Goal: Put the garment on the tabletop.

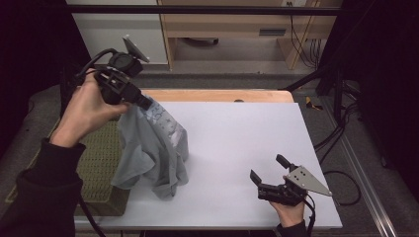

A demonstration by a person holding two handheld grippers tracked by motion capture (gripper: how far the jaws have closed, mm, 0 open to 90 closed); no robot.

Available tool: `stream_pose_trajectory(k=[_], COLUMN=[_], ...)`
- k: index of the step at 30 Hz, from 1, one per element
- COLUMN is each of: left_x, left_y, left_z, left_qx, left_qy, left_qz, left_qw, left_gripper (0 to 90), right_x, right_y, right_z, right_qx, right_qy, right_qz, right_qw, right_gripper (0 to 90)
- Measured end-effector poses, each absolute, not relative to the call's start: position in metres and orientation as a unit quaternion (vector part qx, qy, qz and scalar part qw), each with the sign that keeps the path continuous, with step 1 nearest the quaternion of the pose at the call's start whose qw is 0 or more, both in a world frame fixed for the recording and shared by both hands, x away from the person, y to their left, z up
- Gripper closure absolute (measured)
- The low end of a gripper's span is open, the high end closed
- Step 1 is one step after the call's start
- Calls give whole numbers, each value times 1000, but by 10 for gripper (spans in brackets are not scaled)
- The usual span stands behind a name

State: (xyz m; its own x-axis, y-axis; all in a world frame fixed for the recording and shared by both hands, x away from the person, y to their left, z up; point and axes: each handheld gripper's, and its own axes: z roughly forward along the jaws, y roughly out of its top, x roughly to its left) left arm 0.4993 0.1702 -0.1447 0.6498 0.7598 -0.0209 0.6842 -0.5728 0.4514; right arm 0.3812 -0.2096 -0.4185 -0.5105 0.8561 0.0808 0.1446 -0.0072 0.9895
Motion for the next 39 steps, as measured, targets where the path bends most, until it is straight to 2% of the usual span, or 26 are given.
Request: stream_pose_trajectory(k=[13,24,39], left_x=[498,500,512], left_y=[105,74,44], left_z=[-148,-162,-228], left_qx=[906,918,926], left_qy=[354,326,303], left_qz=[86,71,45], left_qw=[215,216,222], left_gripper=[854,853,852], right_x=[376,376,375], right_y=[-209,-209,-209], right_z=[-416,-416,-418], right_qx=[389,388,391], right_qy=[637,636,636], right_qz=[592,594,594], right_qw=[303,305,300], right_gripper=[4,4,3])
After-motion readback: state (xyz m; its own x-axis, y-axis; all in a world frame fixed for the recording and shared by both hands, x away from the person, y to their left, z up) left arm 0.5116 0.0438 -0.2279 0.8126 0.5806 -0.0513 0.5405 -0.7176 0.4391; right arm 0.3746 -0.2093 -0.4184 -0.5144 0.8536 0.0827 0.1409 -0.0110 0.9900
